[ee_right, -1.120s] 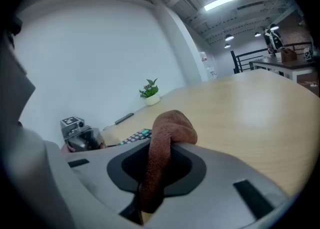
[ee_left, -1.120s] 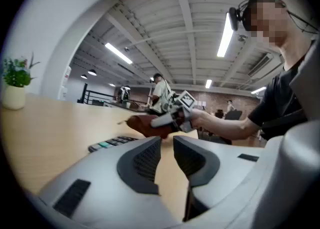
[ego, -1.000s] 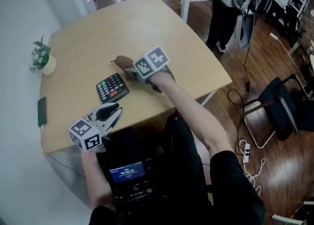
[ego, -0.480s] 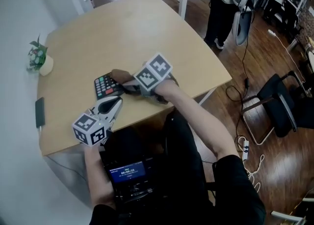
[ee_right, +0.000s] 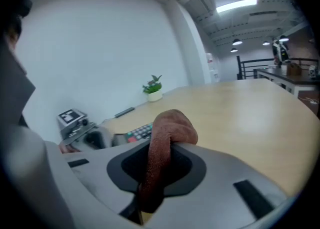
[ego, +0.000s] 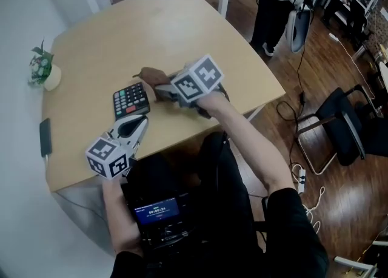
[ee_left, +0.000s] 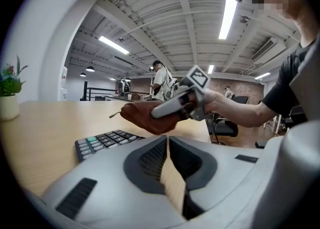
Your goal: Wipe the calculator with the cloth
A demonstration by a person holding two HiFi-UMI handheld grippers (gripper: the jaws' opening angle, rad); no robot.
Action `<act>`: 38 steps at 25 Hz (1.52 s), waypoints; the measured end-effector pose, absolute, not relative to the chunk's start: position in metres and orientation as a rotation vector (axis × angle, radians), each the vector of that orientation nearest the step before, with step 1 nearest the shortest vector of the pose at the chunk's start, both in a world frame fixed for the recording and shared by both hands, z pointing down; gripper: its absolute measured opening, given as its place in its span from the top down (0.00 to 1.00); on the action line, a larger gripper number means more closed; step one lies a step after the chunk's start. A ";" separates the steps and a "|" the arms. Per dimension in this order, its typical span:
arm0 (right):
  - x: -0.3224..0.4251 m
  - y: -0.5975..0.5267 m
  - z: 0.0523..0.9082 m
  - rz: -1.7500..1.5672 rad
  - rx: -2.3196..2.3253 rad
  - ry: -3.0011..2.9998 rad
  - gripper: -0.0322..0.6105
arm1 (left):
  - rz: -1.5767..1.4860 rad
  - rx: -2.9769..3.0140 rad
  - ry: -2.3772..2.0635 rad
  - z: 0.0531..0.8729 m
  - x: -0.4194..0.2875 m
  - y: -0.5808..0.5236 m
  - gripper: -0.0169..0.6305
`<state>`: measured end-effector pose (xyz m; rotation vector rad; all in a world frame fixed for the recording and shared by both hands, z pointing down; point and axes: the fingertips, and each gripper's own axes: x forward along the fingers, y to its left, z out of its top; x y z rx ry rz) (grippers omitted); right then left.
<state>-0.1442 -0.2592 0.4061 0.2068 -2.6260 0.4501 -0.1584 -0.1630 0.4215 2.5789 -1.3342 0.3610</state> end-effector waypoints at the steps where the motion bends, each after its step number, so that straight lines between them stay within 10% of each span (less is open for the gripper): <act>1: -0.155 -0.281 0.411 0.467 0.273 -2.610 0.86 | 0.359 2.577 -1.337 0.421 -0.160 -0.163 0.93; 23: -0.124 -0.148 0.428 0.344 -0.141 -2.535 0.86 | 0.358 2.569 -1.349 0.421 -0.154 -0.164 0.93; 38: -0.175 -0.256 0.449 0.425 0.163 -2.425 0.86 | 0.352 2.566 -1.353 0.421 -0.152 -0.163 0.93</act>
